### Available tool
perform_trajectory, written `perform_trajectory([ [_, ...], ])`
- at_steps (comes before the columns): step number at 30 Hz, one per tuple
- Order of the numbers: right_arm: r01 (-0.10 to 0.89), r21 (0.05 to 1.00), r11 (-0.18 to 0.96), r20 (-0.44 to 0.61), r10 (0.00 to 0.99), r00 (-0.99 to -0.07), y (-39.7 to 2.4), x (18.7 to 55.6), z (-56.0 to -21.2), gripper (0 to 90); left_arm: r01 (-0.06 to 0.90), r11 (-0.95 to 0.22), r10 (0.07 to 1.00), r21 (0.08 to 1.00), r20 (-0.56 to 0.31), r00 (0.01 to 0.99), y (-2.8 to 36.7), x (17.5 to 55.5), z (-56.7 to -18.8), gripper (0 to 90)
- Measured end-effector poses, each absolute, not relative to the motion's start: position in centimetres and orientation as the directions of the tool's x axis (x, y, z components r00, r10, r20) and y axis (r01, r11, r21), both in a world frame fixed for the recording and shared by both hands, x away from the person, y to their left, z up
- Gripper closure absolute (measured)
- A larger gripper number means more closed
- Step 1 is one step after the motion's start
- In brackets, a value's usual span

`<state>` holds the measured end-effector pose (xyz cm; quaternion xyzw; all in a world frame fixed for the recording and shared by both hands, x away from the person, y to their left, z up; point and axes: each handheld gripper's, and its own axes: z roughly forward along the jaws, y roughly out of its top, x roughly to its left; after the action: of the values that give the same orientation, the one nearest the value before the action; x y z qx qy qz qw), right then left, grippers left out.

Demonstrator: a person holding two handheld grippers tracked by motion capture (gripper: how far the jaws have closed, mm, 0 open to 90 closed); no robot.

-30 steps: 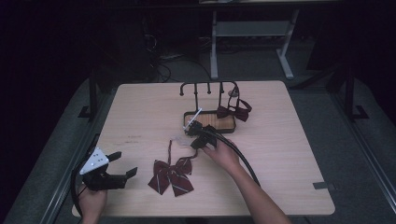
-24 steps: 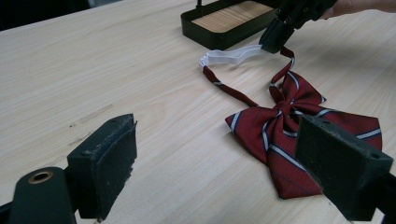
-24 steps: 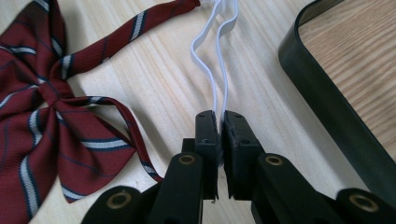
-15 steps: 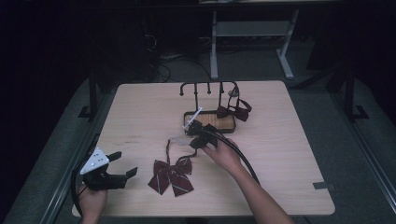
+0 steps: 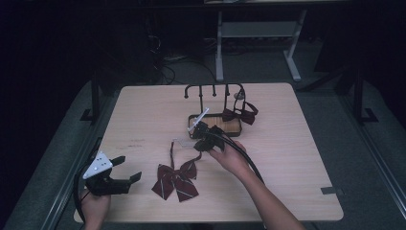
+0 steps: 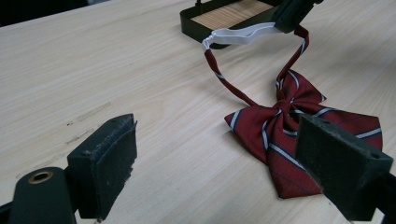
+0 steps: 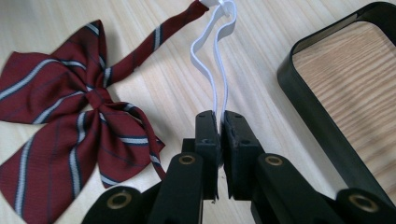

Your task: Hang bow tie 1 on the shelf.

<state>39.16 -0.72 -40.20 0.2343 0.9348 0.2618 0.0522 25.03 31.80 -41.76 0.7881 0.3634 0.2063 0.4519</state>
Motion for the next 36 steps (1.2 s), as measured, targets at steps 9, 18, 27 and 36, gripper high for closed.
perform_trajectory([
  [9,0.418,0.525,0.741,0.059,0.459,-0.887,-1.1,39.1,-39.7,84.4,0.388,-0.326,0.762,0.862,-0.004,0.648,31.9,25.0,-41.8,12.8],
  [18,0.405,0.530,0.745,0.061,0.443,-0.894,-1.0,38.8,-38.8,84.4,0.387,-0.329,0.761,0.862,-0.001,0.649,31.9,25.0,-41.7,12.8],
  [27,0.395,0.534,0.747,0.064,0.431,-0.900,-0.7,38.6,-37.8,84.4,0.385,-0.322,0.763,0.865,-0.003,0.646,32.0,25.0,-41.7,12.8],
  [36,0.397,0.547,0.737,0.070,0.433,-0.899,-1.2,38.3,-36.8,84.4,0.387,-0.320,0.763,0.865,-0.007,0.646,31.9,25.0,-41.7,12.8],
])
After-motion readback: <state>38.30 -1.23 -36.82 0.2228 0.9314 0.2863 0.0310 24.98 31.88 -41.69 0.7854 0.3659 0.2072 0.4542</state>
